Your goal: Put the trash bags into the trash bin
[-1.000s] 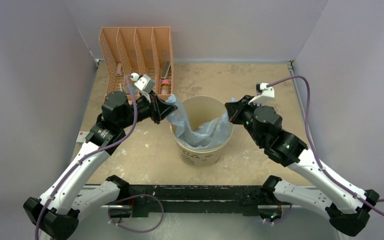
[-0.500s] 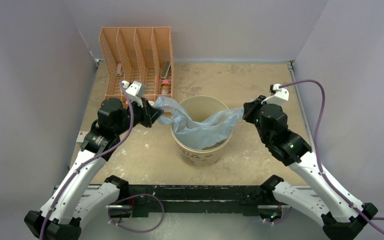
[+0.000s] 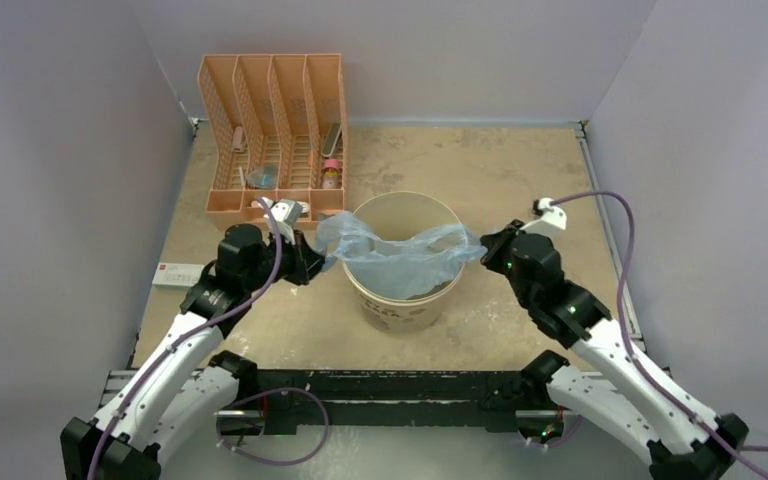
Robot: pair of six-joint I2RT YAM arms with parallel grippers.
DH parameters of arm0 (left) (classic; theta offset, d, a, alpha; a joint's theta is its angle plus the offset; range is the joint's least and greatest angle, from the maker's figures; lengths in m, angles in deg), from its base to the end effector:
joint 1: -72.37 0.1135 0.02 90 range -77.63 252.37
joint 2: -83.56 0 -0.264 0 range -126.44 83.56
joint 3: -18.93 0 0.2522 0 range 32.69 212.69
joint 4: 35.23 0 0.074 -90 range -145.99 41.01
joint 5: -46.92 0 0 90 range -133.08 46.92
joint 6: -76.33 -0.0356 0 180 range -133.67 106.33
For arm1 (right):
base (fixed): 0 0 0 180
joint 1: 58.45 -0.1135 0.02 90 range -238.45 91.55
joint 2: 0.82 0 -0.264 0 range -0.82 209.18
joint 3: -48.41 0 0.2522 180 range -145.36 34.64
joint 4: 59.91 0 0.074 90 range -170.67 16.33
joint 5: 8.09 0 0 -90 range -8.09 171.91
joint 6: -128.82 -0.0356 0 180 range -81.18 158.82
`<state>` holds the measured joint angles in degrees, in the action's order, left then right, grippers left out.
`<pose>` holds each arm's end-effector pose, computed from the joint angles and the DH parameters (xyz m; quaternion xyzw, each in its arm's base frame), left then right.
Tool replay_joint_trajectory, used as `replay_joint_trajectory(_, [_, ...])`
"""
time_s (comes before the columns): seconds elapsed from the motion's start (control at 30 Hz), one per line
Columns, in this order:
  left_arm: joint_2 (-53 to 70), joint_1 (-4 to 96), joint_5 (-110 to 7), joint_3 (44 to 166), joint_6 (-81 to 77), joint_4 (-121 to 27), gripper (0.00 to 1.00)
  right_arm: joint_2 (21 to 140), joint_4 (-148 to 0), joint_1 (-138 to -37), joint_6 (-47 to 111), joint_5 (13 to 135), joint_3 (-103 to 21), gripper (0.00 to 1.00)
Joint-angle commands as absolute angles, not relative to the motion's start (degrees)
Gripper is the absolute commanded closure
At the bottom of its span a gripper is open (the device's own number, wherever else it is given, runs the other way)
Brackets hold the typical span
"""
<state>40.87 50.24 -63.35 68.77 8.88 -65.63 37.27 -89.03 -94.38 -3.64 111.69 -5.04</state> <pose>0.1573 -0.0773 0.2815 0.0938 0.8224 -0.3418 0.4450 0.1377 0.0780 0.3182 0.2017 0.7500 0.2203 0.5901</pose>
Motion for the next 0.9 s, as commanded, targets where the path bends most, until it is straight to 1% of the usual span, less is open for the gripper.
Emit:
replay_joint_trajectory(0.0, [38.8, 50.7, -68.4, 65.6, 12.7, -57.7, 1.0, 43.4, -87.1, -94.2, -5.5, 108.3, -5.1, 0.98])
replay_joint_trajectory(0.2, [38.5, 50.7, -71.6, 60.6, 15.7, -52.2, 1.0, 46.2, -85.0, -94.1, -5.0, 106.1, -4.3, 0.94])
replay_joint_trajectory(0.3, [39.0, 50.7, -72.8, 60.1, 16.0, -51.5, 1.0, 47.6, -84.0, -94.1, -3.5, 104.5, -4.4, 0.9])
replay_joint_trajectory(0.47, [41.0, 50.7, -74.2, 58.1, 18.0, -49.9, 1.0, 52.1, -81.2, -94.1, 0.8, 99.3, -5.9, 0.88])
replay_joint_trajectory(0.63, [45.6, 50.7, -70.6, 57.3, 20.7, -53.0, 1.0, 58.4, -79.2, -94.2, 6.1, 93.0, -9.3, 0.86])
replay_joint_trajectory(0.73, [49.9, 50.7, -66.4, 56.4, 22.6, -55.8, 1.0, 60.4, -79.9, -94.1, 5.9, 95.1, -10.6, 0.83])
replay_joint_trajectory(0.87, [55.1, 50.7, -60.3, 57.2, 23.2, -60.6, 1.0, 59.4, -82.9, -94.1, 5.0, 98.4, -12.3, 0.75])
